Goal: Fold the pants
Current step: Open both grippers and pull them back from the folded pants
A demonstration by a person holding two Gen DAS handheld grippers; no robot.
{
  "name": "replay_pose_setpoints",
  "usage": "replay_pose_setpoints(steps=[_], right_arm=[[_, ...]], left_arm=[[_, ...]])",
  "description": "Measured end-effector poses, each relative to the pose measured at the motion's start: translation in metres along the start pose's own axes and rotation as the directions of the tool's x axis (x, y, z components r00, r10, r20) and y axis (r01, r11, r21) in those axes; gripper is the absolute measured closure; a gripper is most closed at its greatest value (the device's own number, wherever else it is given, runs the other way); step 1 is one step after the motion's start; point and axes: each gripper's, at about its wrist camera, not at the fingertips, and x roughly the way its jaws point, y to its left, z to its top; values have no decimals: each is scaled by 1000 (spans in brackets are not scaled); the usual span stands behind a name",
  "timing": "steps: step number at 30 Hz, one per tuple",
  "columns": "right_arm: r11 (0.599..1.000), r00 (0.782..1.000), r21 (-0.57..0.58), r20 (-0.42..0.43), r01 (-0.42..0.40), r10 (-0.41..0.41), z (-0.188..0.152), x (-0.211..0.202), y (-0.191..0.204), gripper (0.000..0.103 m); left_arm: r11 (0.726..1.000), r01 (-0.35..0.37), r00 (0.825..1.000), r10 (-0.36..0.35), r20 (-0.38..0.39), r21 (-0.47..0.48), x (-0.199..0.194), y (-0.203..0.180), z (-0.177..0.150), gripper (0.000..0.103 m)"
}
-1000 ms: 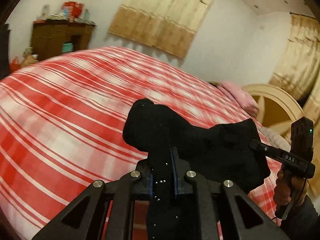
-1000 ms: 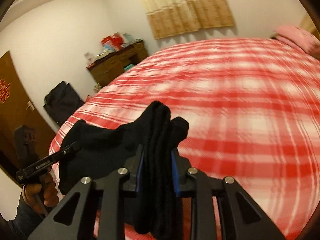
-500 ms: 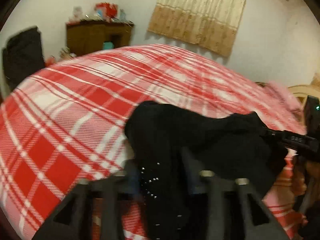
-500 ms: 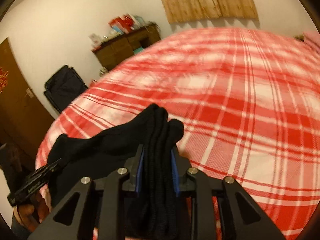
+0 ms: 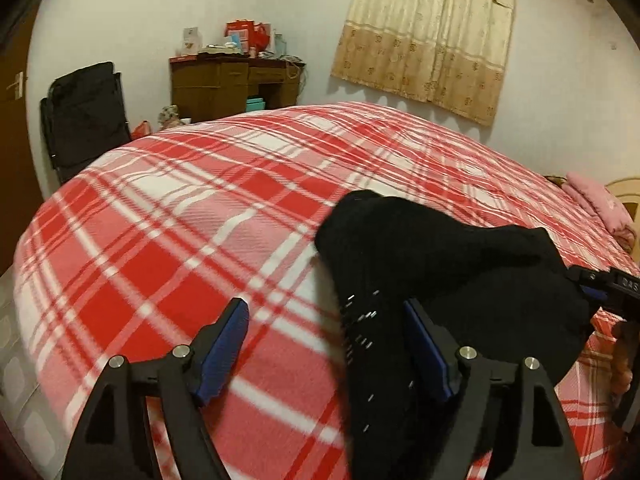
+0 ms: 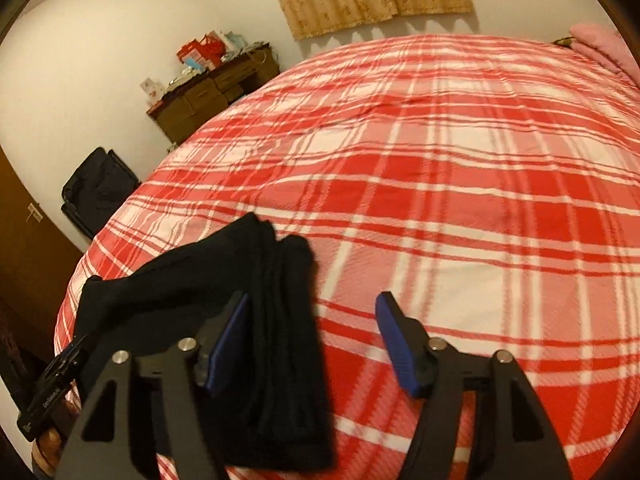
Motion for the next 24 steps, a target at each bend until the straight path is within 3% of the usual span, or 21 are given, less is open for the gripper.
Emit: replay_pose_setpoints(steps=[5, 10, 17, 24], right_arm=[[999, 999, 35, 33, 25, -26, -11, -19, -14, 31], [995, 994, 78, 86, 54, -61, -24, -64, -26, 29], [994, 986, 61, 134, 88, -95, -59, -135, -4, 22], [998, 976, 36, 208, 52, -58, -75, -190, 24, 17]], left_arm=[[999, -42, 999, 42, -10, -28, -18, 8, -1, 21], [995, -101, 995, 100, 29, 11, -49, 0, 3, 21], [996, -64, 994, 59, 89, 61, -94, -24, 7, 21], [995, -30, 993, 18, 121, 98, -135, -42, 8, 21]])
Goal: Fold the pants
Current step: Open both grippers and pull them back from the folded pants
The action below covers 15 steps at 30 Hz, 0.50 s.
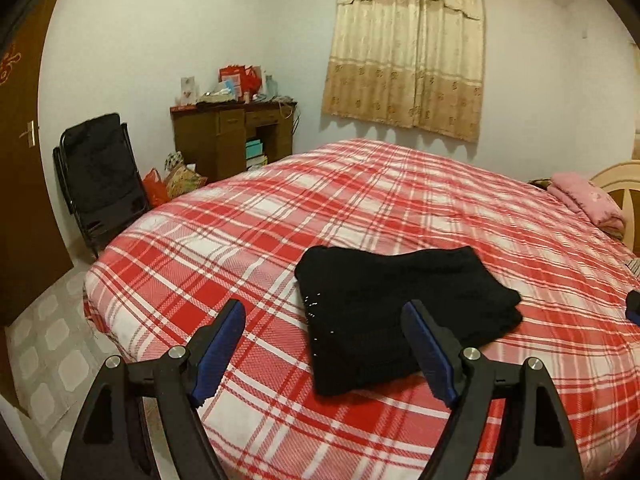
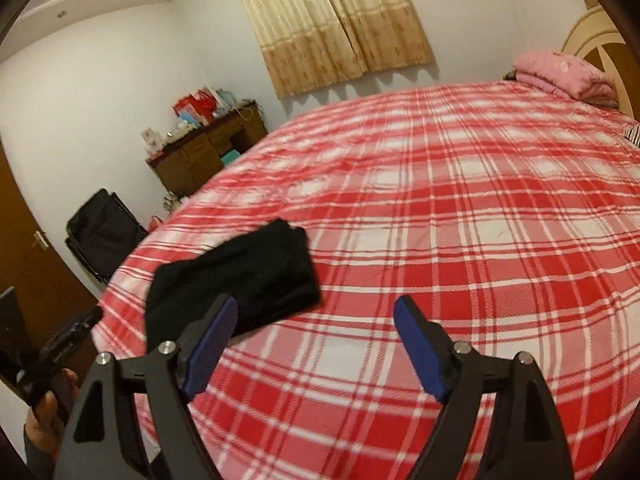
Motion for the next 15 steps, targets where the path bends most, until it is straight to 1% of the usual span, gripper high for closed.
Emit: replay_pose_setpoints(steps=[2, 5, 9, 12, 15], right_arm=[[999, 999, -35, 36, -11, 12, 0, -14, 12, 11], [995, 996, -100, 86, 12, -4, 0, -30, 29, 9], [972, 990, -225, 136, 65, -34, -1, -47, 51, 8], [963, 985, -256, 168, 86, -43, -5, -57, 56, 5], [965, 987, -251, 159, 79, -39, -5, -61, 57, 5]], left_arm=[[1000, -3, 1000, 3, 18, 11, -12, -3, 4, 21], [1000, -1, 999, 1, 42, 21, -25, -6, 8, 21], [1000, 7, 998, -9, 69, 25, -38, -11, 12, 21], [999, 11, 997, -14, 76, 38, -44, -15, 12, 21], [999, 13, 996, -18, 92, 48, -48, -16, 12, 21]])
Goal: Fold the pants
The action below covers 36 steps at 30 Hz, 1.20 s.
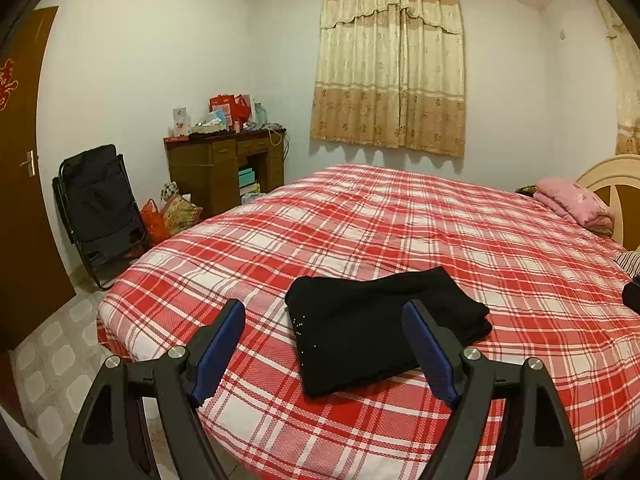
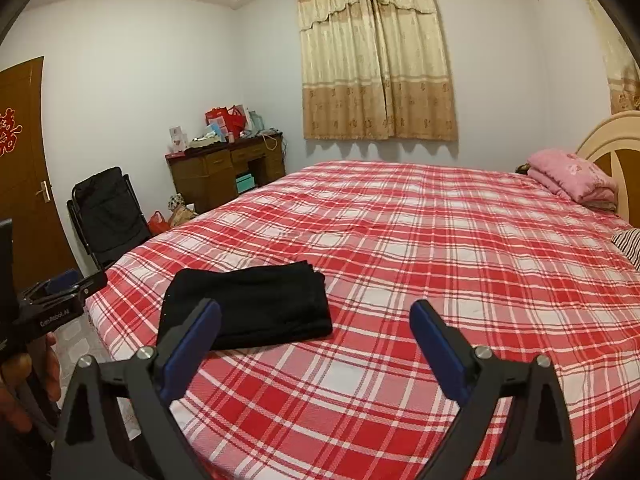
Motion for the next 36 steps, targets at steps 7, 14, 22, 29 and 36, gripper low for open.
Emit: replay_pose_setpoints(steps=[7, 14, 22, 29, 36], right_arm=[[998, 1000, -66, 19, 12, -10, 1, -12, 18, 3], [993, 1000, -119, 26, 11, -8, -3, -20, 29, 3], [994, 999, -104, 52, 17, -12, 0, -30, 21, 1], [997, 997, -76, 69, 21, -16, 4, -34, 14, 0], [996, 997, -78, 76, 33, -27, 3, -35, 14, 0]], left_arm=[[1000, -3, 1000, 3, 13, 0, -5, -4, 2, 21], [1000, -1, 1000, 0, 19, 16, -9, -14, 0, 15], [1000, 0, 1000, 0, 22, 31, -10, -19, -1, 15], [999, 0, 1000, -1, 24, 45, -13, -23, -2, 15], [999, -5, 1000, 4, 26, 43, -13, -23, -2, 15]])
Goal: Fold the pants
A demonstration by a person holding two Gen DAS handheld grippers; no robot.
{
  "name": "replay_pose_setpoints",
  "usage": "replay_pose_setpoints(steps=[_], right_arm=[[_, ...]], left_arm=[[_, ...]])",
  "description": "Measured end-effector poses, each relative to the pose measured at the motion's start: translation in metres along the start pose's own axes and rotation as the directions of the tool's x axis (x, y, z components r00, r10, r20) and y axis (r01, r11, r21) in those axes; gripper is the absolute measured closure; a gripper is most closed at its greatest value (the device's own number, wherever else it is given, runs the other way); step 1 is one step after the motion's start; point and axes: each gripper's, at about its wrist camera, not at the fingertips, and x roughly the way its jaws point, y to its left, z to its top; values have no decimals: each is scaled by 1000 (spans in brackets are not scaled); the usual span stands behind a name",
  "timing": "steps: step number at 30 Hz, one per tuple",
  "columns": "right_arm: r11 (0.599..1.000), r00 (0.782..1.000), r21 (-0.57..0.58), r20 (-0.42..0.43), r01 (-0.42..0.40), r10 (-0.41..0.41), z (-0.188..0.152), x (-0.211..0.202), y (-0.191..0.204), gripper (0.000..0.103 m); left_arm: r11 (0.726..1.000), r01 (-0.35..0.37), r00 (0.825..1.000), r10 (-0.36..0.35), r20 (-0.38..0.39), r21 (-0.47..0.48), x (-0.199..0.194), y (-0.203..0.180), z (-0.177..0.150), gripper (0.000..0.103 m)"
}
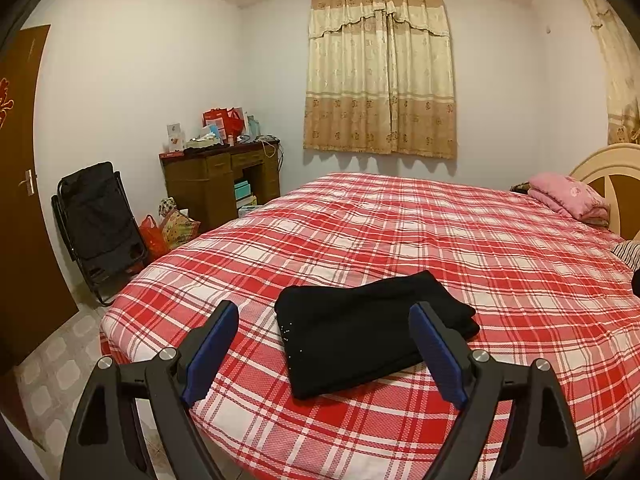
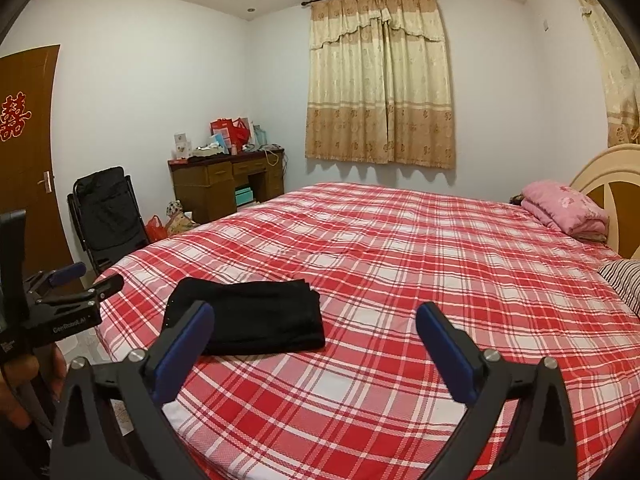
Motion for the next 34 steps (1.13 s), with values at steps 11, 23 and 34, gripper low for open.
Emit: replay_pose_setpoints(steps=[11, 23, 34], right_arm=[[1000, 999, 19, 33, 1, -1, 0, -5, -7, 0], [1000, 999, 14, 38, 0, -1, 1, -6, -8, 0], [1000, 1000, 5, 24, -4, 4, -1, -5, -4, 0]], left_arm=[[1000, 21, 1000, -22, 23, 17, -7, -5, 1, 15], [1000, 25, 999, -26, 21, 15, -9, -4, 3, 15], [999, 31, 999, -32, 25, 36, -7, -6, -2, 15]])
